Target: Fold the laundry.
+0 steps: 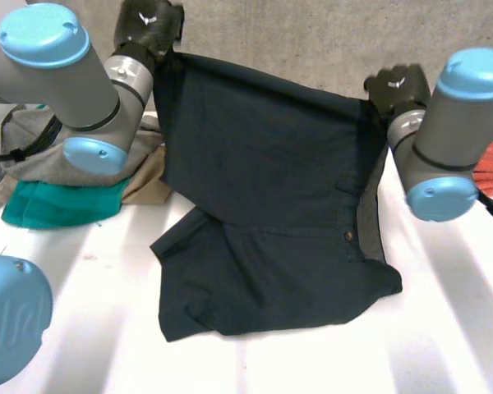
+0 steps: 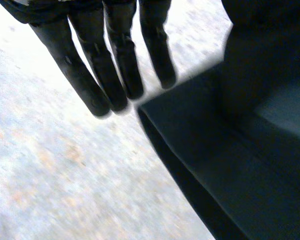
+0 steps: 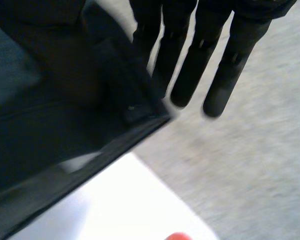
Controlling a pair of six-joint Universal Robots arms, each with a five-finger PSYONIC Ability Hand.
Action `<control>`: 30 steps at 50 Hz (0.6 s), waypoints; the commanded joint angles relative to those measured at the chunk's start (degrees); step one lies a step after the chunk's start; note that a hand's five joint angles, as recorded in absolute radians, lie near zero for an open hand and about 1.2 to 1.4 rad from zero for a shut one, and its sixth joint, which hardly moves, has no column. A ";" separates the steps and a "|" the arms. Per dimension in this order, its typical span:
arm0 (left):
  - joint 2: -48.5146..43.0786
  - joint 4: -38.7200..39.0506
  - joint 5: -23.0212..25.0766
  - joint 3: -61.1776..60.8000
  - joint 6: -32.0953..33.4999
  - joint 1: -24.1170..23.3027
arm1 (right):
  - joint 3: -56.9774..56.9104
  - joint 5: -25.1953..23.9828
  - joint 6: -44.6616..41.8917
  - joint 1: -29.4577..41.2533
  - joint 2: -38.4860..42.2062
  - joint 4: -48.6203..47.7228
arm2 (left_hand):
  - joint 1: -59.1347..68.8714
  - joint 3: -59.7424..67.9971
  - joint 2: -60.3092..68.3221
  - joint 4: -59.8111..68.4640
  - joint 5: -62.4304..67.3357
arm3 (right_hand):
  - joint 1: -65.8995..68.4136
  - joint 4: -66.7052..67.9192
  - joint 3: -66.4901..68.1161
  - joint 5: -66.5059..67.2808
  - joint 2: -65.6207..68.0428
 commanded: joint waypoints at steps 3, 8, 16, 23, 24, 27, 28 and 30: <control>-1.63 1.90 -2.45 3.01 -1.93 -1.41 | -2.77 1.56 -6.44 1.11 4.99 -5.06 | -31.34 -35.87 -35.88 -35.84 -36.58 | -32.31 -34.87 -34.33 -34.40 -33.35; 3.55 -0.83 -5.26 -4.10 -1.40 -1.15 | -0.40 0.25 -2.67 0.06 0.07 8.57 | -31.34 -35.87 -35.88 -35.84 -36.58 | -32.31 -34.87 -34.33 -34.40 -33.35; 20.60 -5.49 -9.22 -30.02 -1.75 -2.64 | 14.53 -10.02 -2.48 -1.88 -14.07 26.51 | -31.34 -35.87 -35.88 -35.84 -36.58 | -32.31 -34.87 -34.33 -34.40 -33.35; 36.33 -13.39 -4.66 -55.51 -4.29 -5.19 | 32.37 -21.72 -8.01 -6.79 -27.88 32.41 | -22.06 -26.59 -26.60 -26.56 -27.30 | -24.09 -26.65 -26.11 -26.18 -25.13; 37.74 -14.27 -3.70 -57.97 -4.73 -5.36 | 34.22 -22.95 -8.98 -7.58 -29.11 32.76 | -20.04 -24.58 -24.59 -24.54 -25.29 | -22.23 -24.80 -24.26 -24.32 -23.28; 42.49 -17.52 0.52 -67.64 -6.75 -5.89 | 40.99 -28.48 -13.46 -11.19 -32.89 33.46 | -1.23 -5.76 -5.77 -5.73 -6.47 | -11.48 -14.04 -13.50 -13.57 -12.52; 43.37 -18.23 1.66 -69.84 -7.02 -5.98 | 42.57 -29.63 -14.43 -12.07 -33.59 33.64 | 1.15 -3.39 -3.39 -3.35 -4.10 | -10.28 -12.85 -12.31 -12.37 -11.33; 45.30 -20.33 4.82 -75.54 -7.72 -6.16 | 47.04 -33.31 -18.37 -14.61 -35.35 34.16 | 10.69 6.15 6.15 6.19 5.44 | -3.76 -6.32 -5.78 -5.85 -4.80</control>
